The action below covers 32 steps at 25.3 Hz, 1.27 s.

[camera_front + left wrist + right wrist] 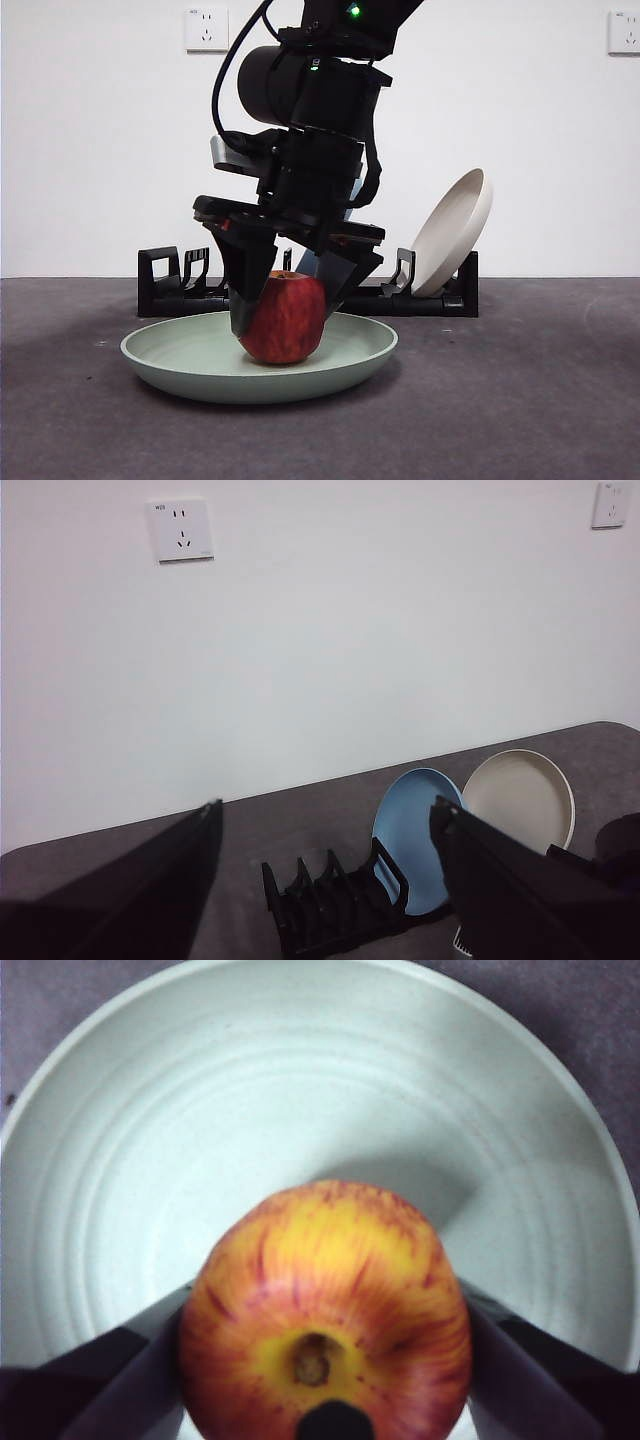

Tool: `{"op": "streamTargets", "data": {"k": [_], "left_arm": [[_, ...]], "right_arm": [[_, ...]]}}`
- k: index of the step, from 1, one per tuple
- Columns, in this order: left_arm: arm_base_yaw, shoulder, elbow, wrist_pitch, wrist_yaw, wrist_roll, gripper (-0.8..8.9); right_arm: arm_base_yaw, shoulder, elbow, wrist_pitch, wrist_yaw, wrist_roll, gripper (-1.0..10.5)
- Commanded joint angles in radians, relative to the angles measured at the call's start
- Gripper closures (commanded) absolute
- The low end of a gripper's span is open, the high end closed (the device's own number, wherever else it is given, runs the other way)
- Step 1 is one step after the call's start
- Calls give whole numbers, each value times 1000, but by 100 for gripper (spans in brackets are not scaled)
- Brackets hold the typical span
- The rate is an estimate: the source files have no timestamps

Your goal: Take the green plate from the plate rack,put the plate on the table,take the apple from the table,put the apple in the plate

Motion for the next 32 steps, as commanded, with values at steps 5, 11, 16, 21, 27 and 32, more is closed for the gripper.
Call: {"op": "streamTargets", "data": {"k": [5, 11, 16, 21, 27, 32], "left_arm": [[3, 32, -6, -19, -5, 12, 468], [3, 84, -6, -23, -5, 13, 468], [3, 153, -6, -19, -5, 20, 469], [4, 237, -6, -17, 0, 46, 473], [5, 341, -6, -5, 65, 105, 746], [43, 416, -7, 18, 225, 141, 822]], "right_arm": [[11, 21, -12, -9, 2, 0, 408], [11, -65, -11, -12, 3, 0, 411], [5, -188, -11, -15, 6, -2, 412], [-2, -331, -11, -43, 54, -7, 417], [-27, -502, -11, -117, 82, -50, 815], [-75, -648, -12, -170, 83, -91, 957]]}}
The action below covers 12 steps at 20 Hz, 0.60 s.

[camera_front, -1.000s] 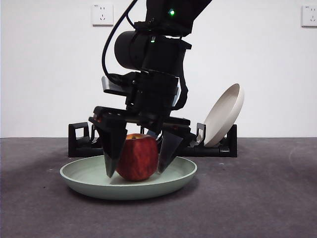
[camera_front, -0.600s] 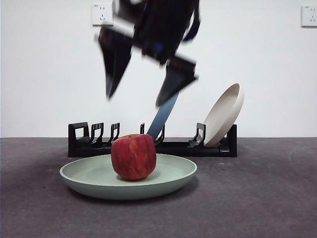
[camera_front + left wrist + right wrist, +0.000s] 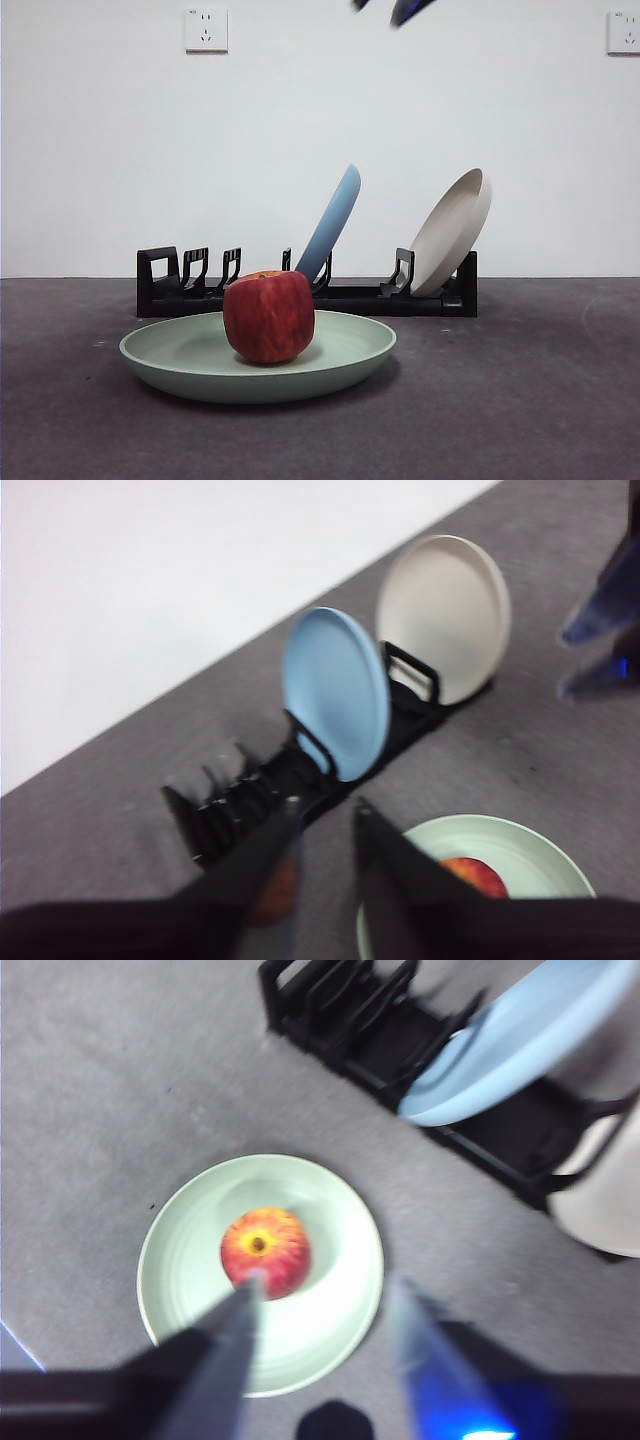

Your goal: Take the green plate from the plate rack,put the plate on the table,take the apple from the table,put the apple in the plate

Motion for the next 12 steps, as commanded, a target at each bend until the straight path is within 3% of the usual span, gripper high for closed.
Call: {"op": "streamTargets", "data": {"k": [1, 7, 10, 12], "left_arm": [[43, 18, -7, 8, 68, 35, 822], [273, -1, -109, 71, 296, 35, 822], [379, -61, -275, 201, 380, -14, 822], [429, -115, -400, 296, 385, -63, 822]], "right_arm": [[-21, -38, -7, -1, 3, -27, 957], [-78, -103, -120, 103, -4, -19, 958], [-88, -165, -294, 277, -5, 23, 958], [-88, -220, -443, 420, -2, 55, 958]]}}
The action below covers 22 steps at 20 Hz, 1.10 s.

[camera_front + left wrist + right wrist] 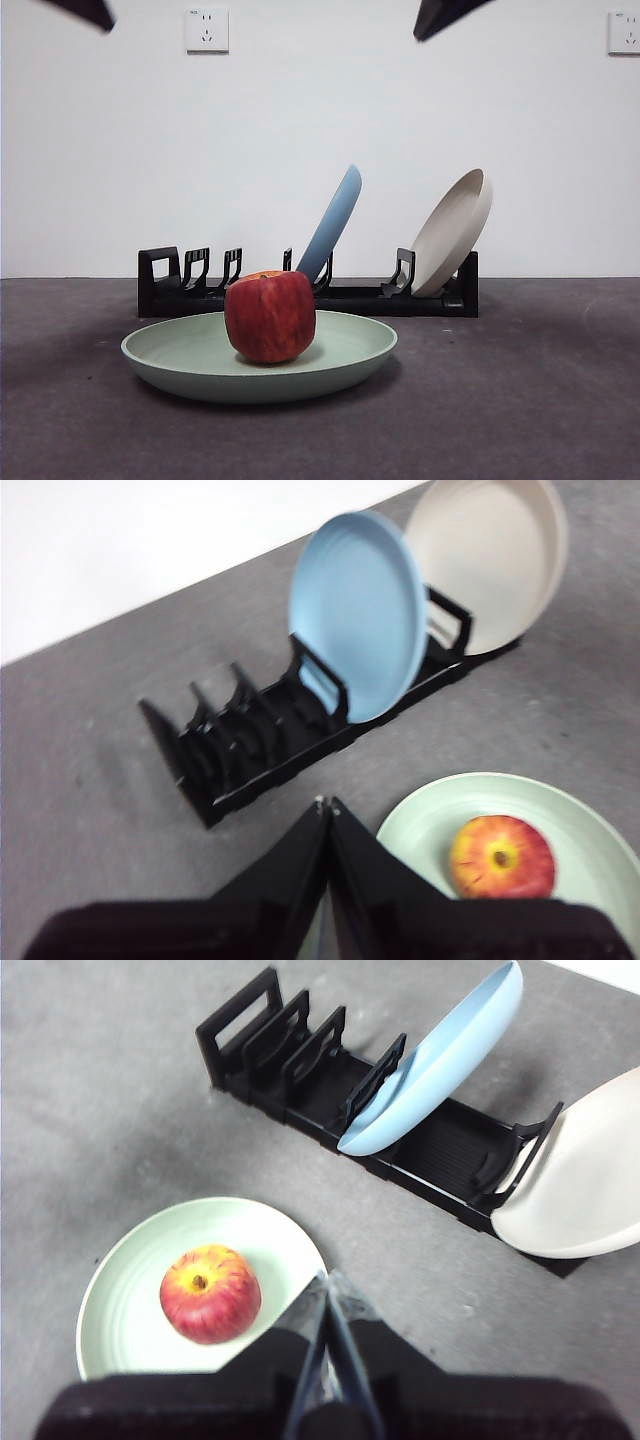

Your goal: Take the green plate from the plate rack,put the plate on the table,take the apple from the table,put the apple in the plate

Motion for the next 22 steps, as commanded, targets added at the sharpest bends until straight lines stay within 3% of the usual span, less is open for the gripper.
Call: {"op": "streamTargets", "data": {"k": [1, 4, 7, 11, 14, 17, 22], "left_arm": [[40, -56, -126, 93, 10, -79, 822], [50, -135, -266, 200, 8, -145, 822], [48, -183, -358, 260, 8, -193, 822], [48, -206, -490, 388, 5, -203, 822], [48, -206, -599, 505, 5, -244, 822], [48, -206, -614, 521, 6, -248, 822], [48, -206, -614, 501, 6, -246, 816]], "right_arm": [[1, -59, -165, 148, 3, 55, 958], [2, -150, -385, 346, 13, 101, 958], [8, -229, -576, 525, 90, 118, 958], [9, -311, -777, 684, 126, 162, 958], [10, -344, -867, 728, 170, 212, 958], [8, -344, -869, 722, 245, 217, 957], [8, -344, -869, 695, 240, 218, 946]]}}
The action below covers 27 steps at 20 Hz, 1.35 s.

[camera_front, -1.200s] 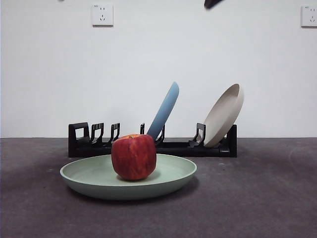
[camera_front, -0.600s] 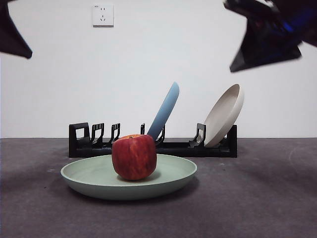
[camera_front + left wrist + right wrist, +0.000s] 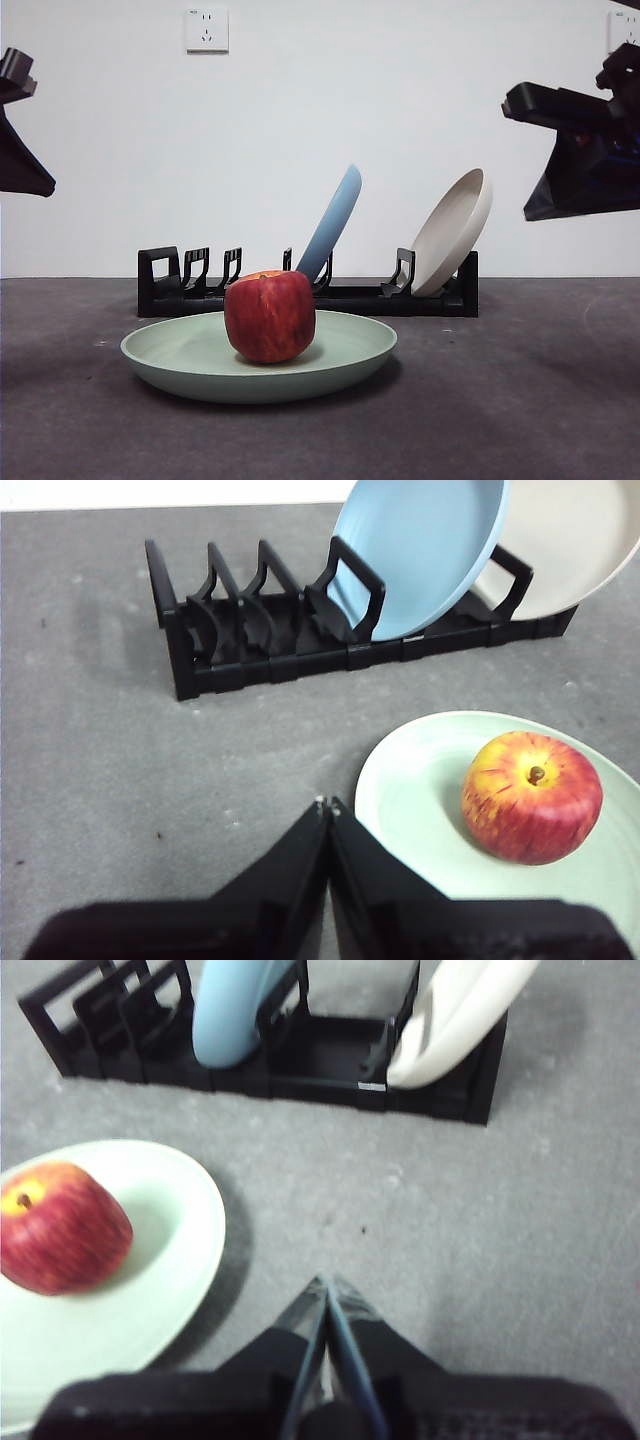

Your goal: Take the green plate from the plate rack,put the plate on the table,take the apple from the table,put the apple in the plate

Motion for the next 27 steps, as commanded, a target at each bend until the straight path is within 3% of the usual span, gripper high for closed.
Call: {"op": "streamTargets", "data": {"k": [1, 8, 12, 16, 20, 22, 27], "left_arm": [[0, -1, -3, 3, 0, -7, 817], [-1, -13, -3, -18, 0, -7, 816], [26, -247, -3, -173, 4, -6, 816], [169, -499, -3, -274, 0, 9, 816], [307, -587, -10, -369, 1, 122, 816], [342, -602, -50, -357, 3, 156, 816], [370, -624, -224, -195, 6, 151, 816]], "right_arm": [[1, -1, -3, 1, 3, 13, 946], [1, -1, -3, 0, 3, 13, 946], [0, -1, -3, -1, 4, 13, 946], [0, -1, -3, -2, 3, 13, 946], [0, -1, -3, -2, 3, 13, 946], [0, -1, -3, -2, 3, 13, 946], [0, -1, -3, -2, 3, 13, 946]]}}
